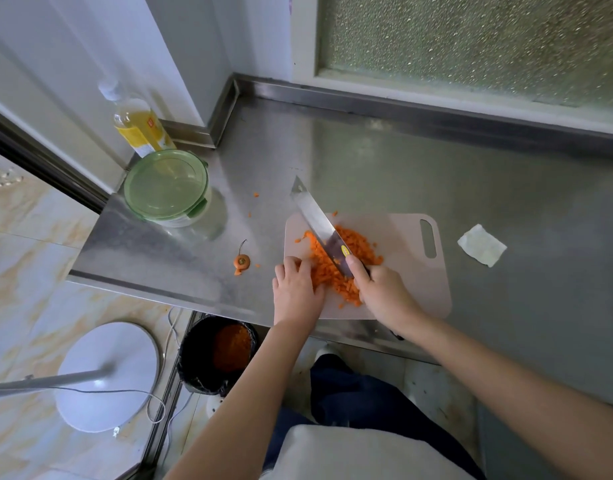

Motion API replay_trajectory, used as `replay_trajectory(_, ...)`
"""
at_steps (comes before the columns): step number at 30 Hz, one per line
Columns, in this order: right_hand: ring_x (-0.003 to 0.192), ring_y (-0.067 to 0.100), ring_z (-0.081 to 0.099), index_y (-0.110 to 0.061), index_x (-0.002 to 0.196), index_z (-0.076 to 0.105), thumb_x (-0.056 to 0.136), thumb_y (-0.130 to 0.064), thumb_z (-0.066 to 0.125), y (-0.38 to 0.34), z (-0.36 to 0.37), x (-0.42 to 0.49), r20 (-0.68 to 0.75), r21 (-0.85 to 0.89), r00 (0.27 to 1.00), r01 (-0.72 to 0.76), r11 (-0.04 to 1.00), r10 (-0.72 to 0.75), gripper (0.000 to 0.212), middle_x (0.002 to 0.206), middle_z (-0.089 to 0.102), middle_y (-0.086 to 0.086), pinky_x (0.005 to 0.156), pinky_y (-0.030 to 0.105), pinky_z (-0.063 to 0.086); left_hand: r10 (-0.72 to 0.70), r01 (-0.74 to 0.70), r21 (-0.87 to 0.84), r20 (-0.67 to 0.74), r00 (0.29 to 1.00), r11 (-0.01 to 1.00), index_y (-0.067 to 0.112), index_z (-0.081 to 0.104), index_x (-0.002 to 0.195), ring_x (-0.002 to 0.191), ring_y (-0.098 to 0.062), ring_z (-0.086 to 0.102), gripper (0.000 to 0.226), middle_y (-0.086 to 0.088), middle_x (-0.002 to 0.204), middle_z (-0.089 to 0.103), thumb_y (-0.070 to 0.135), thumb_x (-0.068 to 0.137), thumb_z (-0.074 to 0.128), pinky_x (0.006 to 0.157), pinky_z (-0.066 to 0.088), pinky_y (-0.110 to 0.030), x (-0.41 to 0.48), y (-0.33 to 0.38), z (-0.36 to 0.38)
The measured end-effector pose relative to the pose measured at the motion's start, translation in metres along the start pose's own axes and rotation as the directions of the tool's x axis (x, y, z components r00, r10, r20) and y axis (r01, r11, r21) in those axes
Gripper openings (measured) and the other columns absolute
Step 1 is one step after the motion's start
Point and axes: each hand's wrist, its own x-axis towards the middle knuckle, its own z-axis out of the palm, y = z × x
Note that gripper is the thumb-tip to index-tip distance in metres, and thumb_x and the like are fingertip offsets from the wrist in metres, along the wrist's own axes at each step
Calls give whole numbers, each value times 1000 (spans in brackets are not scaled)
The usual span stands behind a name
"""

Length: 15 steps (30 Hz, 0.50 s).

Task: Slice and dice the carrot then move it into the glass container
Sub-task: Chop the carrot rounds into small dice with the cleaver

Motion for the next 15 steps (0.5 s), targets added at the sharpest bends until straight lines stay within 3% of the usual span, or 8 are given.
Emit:
replay_trajectory(5, 57, 25, 48, -7, 57, 45, 97, -50, 35, -2, 0, -2, 30, -18, 1000, 6, 1000, -5, 60, 58, 49, 12, 64, 37, 44, 30, -29, -95, 6, 1000, 995, 20, 48, 130, 118, -22, 34, 50, -2, 128, 42, 36, 84, 62, 99, 27, -29, -3, -7, -4)
replay_trajectory(9, 57, 25, 48, -2, 62, 50, 97, -51, 34, -7, 1, -3, 62, -55, 998, 6, 998, -3, 62, 61, 51, 16, 67, 38, 45, -62, 52, -144, -64, 996, 988, 15, 43, 136, 120, -23, 35, 64, -2, 130, 44, 37, 81, 67, 100, 28, -31, -9, -8, -6)
replay_trajectory(12, 55, 24, 47, -3, 61, 48, 97, -52, 34, -9, 2, -2, 101, -120, 995, 6, 993, 6, 62, 60, 50, 14, 64, 38, 44, -104, 88, -229, -58, 993, 970, 9, 49, 130, 115, -25, 40, 51, -6, 121, 48, 24, 84, 65, 96, 35, -31, -11, -9, -3)
replay_trajectory(15, 48, 22, 41, -7, 56, 41, 97, -53, 34, -8, 5, 0, 132, -188, 991, 19, 982, 6, 62, 52, 43, 8, 53, 33, 34, -120, 91, -297, -80, 990, 950, 6, 56, 119, 110, -23, 45, 37, -6, 112, 50, 12, 83, 65, 86, 39, -25, -11, -9, 0)
